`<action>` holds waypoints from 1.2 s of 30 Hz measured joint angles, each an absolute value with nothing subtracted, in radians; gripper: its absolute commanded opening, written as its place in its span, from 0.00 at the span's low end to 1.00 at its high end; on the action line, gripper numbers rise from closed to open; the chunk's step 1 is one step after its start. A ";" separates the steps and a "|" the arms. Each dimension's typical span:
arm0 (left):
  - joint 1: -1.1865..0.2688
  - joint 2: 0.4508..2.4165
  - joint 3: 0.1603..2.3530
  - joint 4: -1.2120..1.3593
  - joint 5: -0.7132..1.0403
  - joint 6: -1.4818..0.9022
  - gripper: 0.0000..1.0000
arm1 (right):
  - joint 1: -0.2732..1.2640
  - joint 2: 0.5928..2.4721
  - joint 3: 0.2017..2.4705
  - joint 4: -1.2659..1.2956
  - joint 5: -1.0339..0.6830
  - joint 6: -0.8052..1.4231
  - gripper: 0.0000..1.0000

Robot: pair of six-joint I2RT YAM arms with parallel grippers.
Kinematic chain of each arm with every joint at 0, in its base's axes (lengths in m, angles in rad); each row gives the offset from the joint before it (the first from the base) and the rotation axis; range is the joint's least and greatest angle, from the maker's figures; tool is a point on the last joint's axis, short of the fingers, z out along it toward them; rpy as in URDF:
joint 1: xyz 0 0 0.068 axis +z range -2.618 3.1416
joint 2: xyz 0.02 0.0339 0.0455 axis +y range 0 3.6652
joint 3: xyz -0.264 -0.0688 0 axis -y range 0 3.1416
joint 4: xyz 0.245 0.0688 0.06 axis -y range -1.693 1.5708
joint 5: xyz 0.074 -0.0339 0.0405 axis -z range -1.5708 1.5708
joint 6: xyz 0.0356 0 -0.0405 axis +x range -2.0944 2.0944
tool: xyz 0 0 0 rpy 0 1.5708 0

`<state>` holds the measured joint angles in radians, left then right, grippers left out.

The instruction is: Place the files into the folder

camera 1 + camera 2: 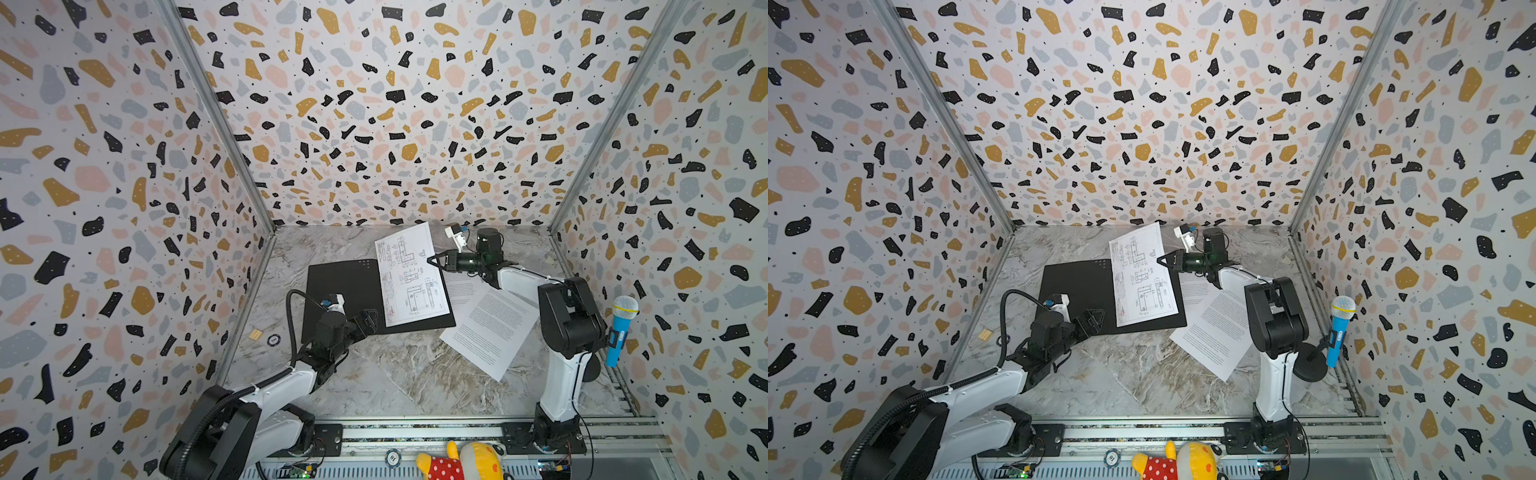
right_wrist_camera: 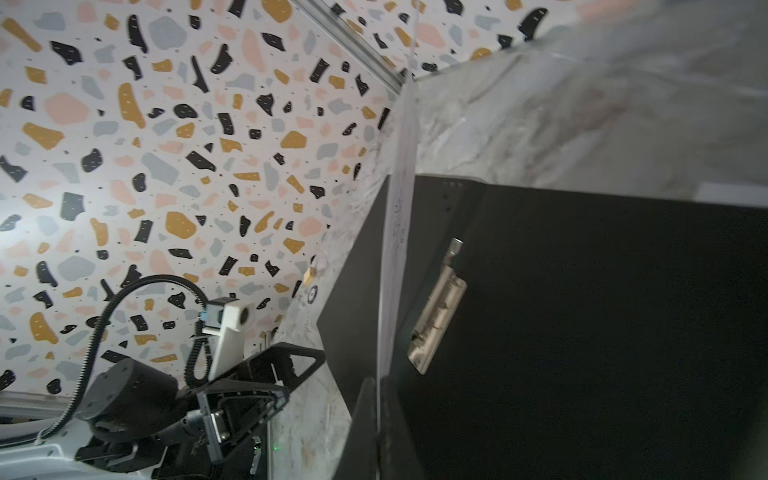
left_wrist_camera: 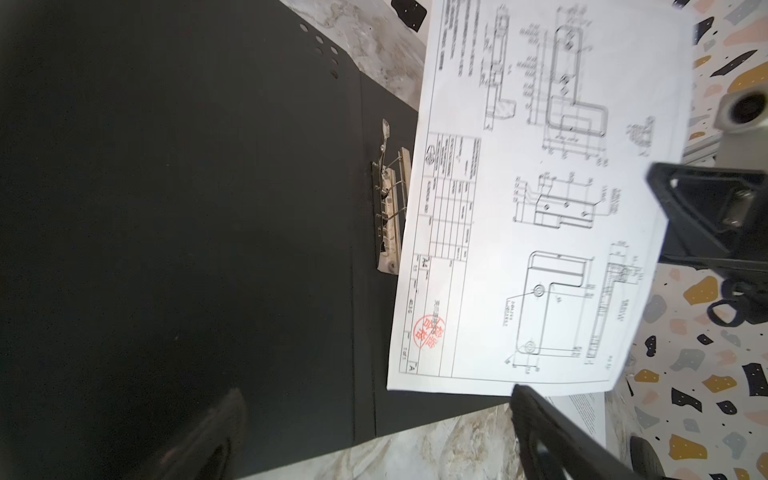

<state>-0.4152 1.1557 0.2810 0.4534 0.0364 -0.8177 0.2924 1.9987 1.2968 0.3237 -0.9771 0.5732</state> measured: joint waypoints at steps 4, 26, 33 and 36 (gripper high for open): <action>-0.415 1.169 0.281 0.456 0.045 -0.820 1.00 | 0.286 2.034 1.285 0.253 -0.945 0.507 0.00; -0.415 1.201 0.275 0.493 0.049 -0.824 1.00 | 0.210 2.040 1.244 0.191 -0.863 0.422 0.00; -0.415 1.202 0.272 0.495 0.052 -0.823 1.00 | 0.212 2.082 1.242 0.216 -0.871 0.452 0.00; -0.415 1.202 0.271 0.496 0.052 -0.823 0.99 | 0.214 2.088 1.235 0.217 -0.871 0.456 0.00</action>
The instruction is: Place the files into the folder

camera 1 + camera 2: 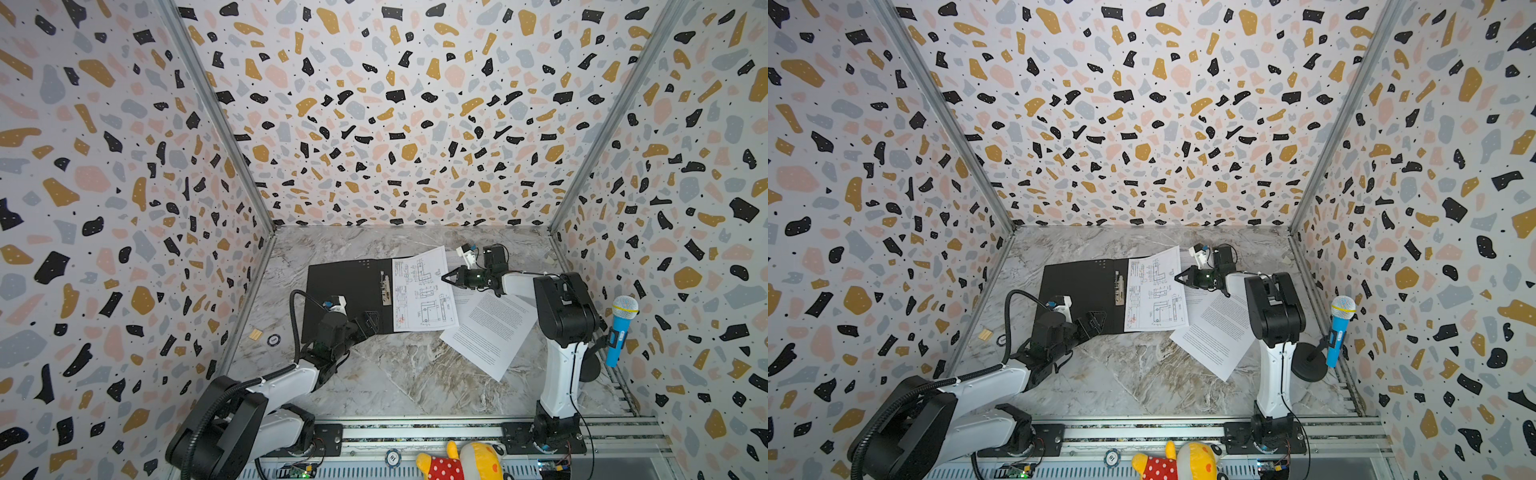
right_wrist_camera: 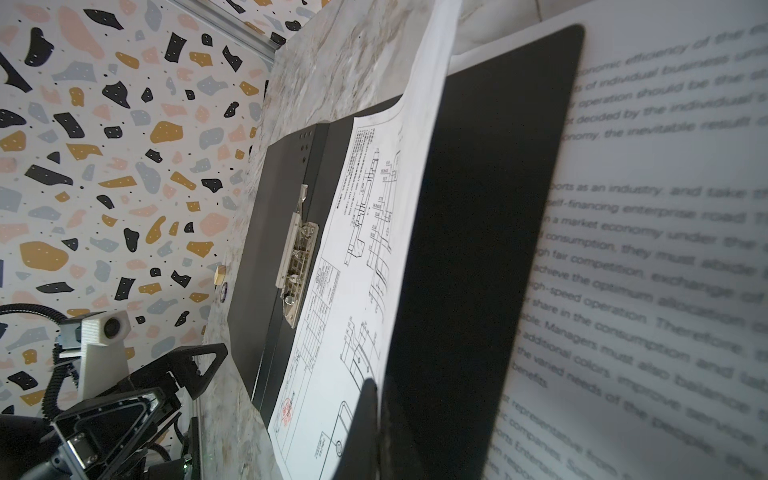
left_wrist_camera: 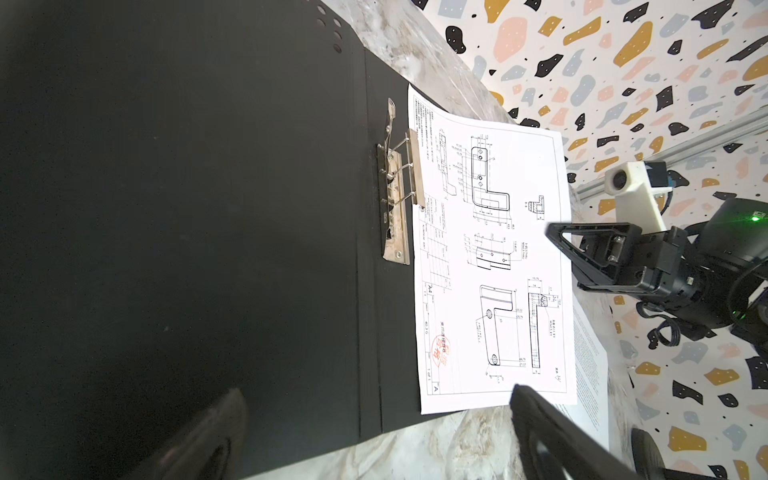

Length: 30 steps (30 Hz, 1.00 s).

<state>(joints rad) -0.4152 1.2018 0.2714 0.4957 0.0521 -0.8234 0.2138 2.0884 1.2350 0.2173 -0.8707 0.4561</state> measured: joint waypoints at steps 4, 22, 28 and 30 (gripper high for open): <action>-0.415 1.203 0.271 0.496 0.052 -0.823 1.00 | 0.215 2.088 1.227 0.220 -0.870 0.456 0.00; -0.415 1.248 0.271 0.525 0.068 -0.828 1.00 | 0.376 1.920 1.403 0.217 -0.897 0.553 0.00; -0.415 1.246 0.266 0.534 0.069 -0.831 0.99 | 0.445 1.924 1.471 0.281 -0.931 0.659 0.00; -0.415 1.245 0.260 0.538 0.069 -0.831 1.00 | 0.453 1.930 1.486 0.313 -0.947 0.703 0.00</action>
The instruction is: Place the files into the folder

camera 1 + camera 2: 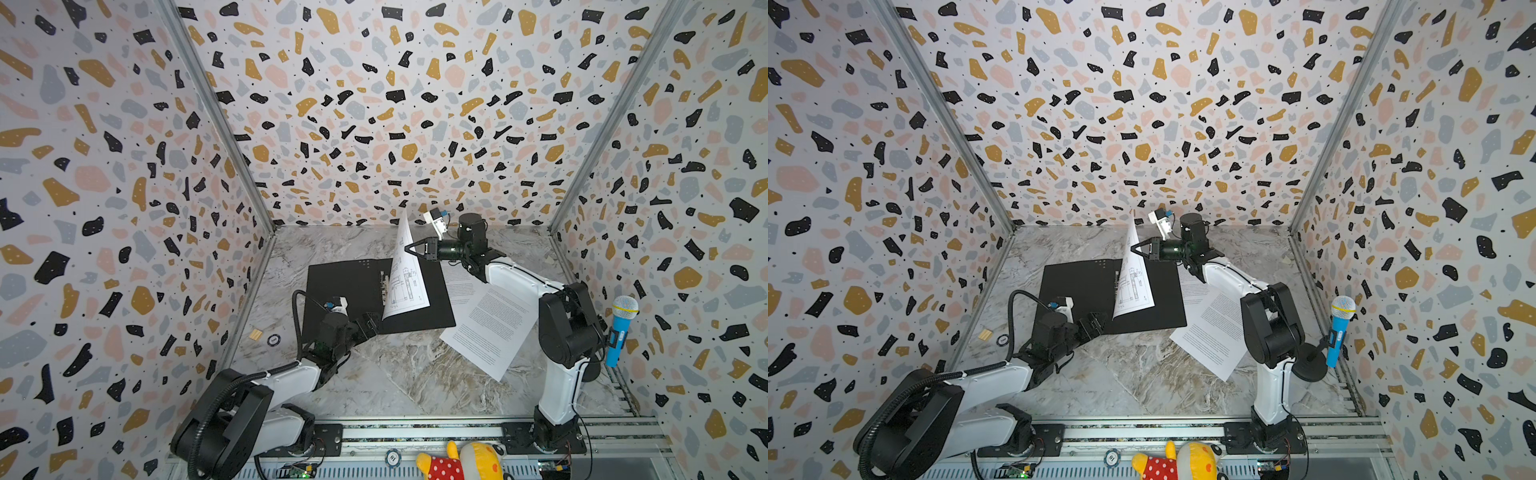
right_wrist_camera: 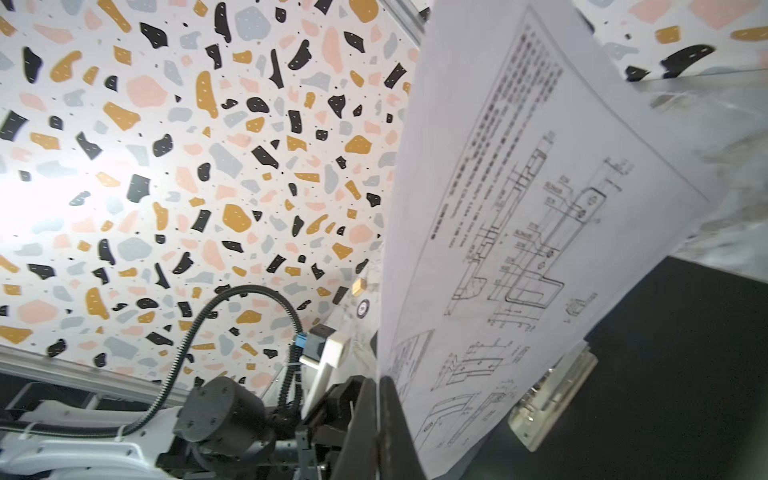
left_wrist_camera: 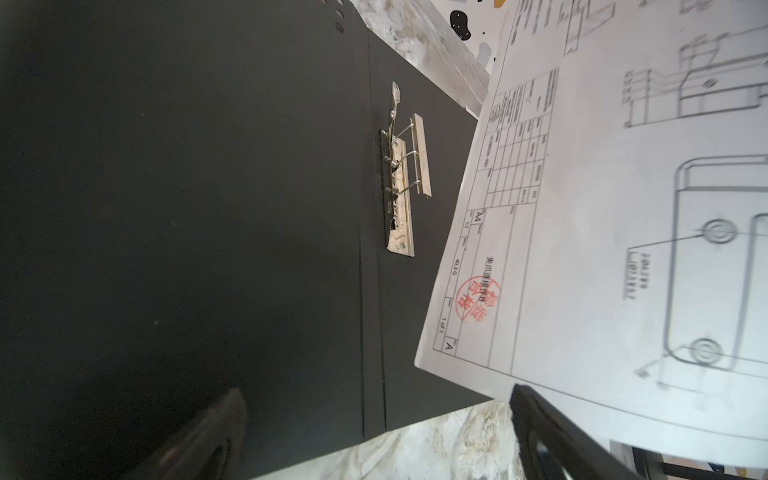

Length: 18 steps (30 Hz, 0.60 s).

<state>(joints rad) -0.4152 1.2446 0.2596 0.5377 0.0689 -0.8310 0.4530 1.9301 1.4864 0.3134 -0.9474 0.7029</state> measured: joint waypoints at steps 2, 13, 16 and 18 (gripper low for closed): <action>-0.415 1.244 0.253 0.541 0.069 -0.832 1.00 | 0.455 1.939 1.507 0.336 -0.959 0.735 0.00; -0.415 1.244 0.249 0.548 0.069 -0.834 1.00 | 0.376 1.962 1.423 0.354 -0.962 0.722 0.00; -0.415 1.244 0.249 0.549 0.069 -0.834 1.00 | 0.323 2.006 1.360 0.353 -0.948 0.700 0.00; -0.415 1.249 0.249 0.553 0.070 -0.834 1.00 | 0.291 2.051 1.330 0.351 -0.940 0.683 0.00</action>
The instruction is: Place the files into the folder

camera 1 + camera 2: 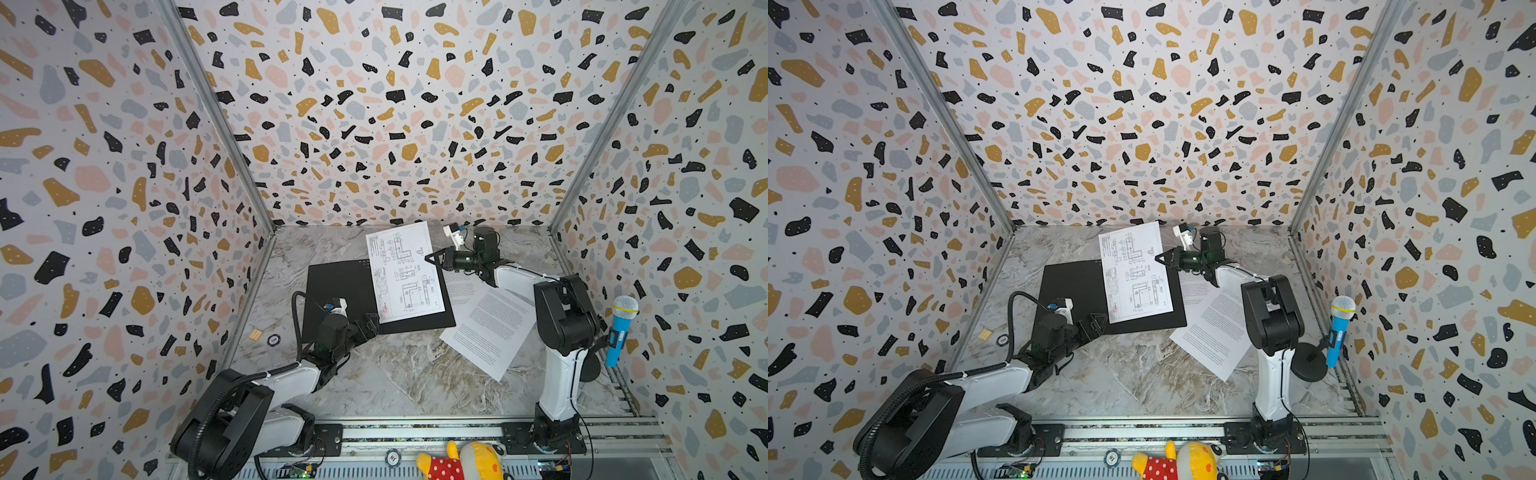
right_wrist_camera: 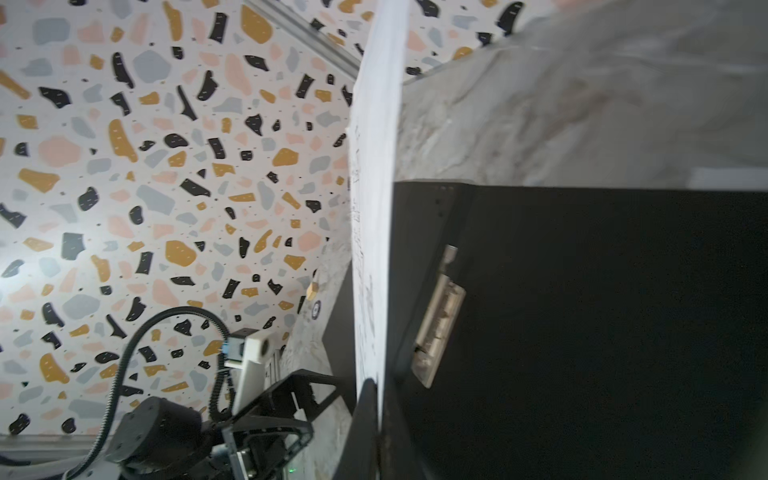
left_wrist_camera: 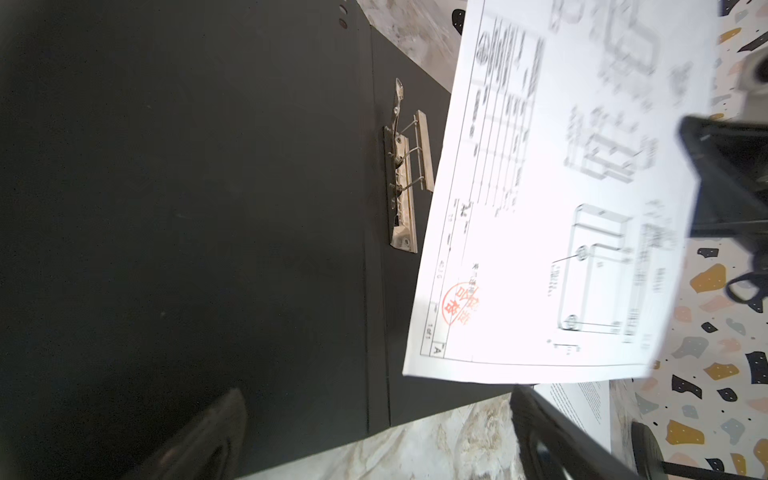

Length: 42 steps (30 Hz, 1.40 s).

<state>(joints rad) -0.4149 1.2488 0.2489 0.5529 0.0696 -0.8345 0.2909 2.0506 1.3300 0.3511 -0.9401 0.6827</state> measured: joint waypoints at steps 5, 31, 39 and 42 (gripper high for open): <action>-0.415 1.254 0.249 0.556 0.070 -0.834 0.99 | 0.247 2.128 1.279 0.329 -0.912 0.626 0.00; -0.415 1.281 0.249 0.571 0.073 -0.835 1.00 | 0.229 2.131 1.227 0.324 -0.885 0.536 0.00; -0.415 1.282 0.248 0.573 0.075 -0.835 1.00 | 0.225 2.131 1.250 0.258 -0.894 0.469 0.00; -0.415 1.282 0.248 0.578 0.079 -0.836 1.00 | 0.226 2.131 1.259 0.249 -0.894 0.459 0.00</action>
<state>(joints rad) -0.4149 1.2816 0.2481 0.5781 0.0788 -0.8356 0.2256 2.1307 1.2587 0.2485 -0.8940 0.4587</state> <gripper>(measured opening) 0.997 0.046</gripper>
